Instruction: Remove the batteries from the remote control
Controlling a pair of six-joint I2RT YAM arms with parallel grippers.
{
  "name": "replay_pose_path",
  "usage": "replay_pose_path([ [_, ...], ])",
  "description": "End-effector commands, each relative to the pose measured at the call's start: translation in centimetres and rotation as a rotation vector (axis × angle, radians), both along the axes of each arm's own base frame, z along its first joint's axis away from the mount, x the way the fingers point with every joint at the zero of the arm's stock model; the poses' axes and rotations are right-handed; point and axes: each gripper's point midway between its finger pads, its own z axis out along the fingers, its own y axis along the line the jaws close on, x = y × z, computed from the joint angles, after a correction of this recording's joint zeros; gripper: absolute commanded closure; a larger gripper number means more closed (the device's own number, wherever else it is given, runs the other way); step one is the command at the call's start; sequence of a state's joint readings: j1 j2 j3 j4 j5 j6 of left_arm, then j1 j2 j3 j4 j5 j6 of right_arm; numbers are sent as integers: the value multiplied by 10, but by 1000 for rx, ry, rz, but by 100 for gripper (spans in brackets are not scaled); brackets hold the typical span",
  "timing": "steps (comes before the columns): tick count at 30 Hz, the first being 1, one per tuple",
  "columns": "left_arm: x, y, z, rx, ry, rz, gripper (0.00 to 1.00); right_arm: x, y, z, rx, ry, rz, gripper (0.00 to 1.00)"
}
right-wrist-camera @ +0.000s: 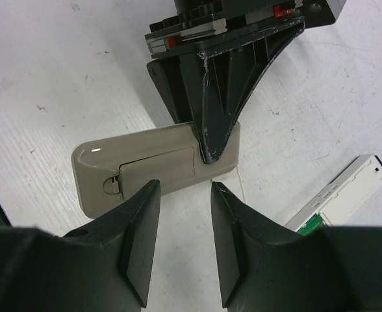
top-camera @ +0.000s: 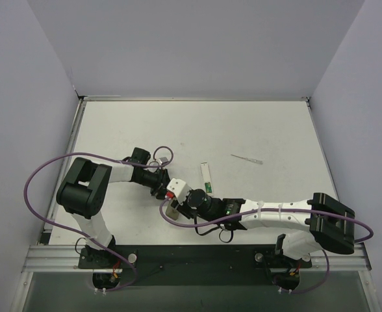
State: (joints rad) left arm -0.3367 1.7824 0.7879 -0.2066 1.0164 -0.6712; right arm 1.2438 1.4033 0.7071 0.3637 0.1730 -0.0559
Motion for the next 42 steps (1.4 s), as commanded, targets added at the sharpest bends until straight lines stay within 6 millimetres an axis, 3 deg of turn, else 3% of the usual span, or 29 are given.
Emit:
replay_pose_path([
  [1,12,2,10,3,-46,3,100,0,8,18,65,-21,13,66],
  [8,12,3,8,20,-47,4,100,-17,21,18,90,49,107,57],
  [23,12,3,9,17,-51,-1,100,-13,28,5,56,61,99,56],
  [31,11,3,9,20,-44,1,100,3,22,10,57,-16,8,62],
  [42,13,7,5,42,-38,16,100,11,2,0,-22,-101,-95,66],
])
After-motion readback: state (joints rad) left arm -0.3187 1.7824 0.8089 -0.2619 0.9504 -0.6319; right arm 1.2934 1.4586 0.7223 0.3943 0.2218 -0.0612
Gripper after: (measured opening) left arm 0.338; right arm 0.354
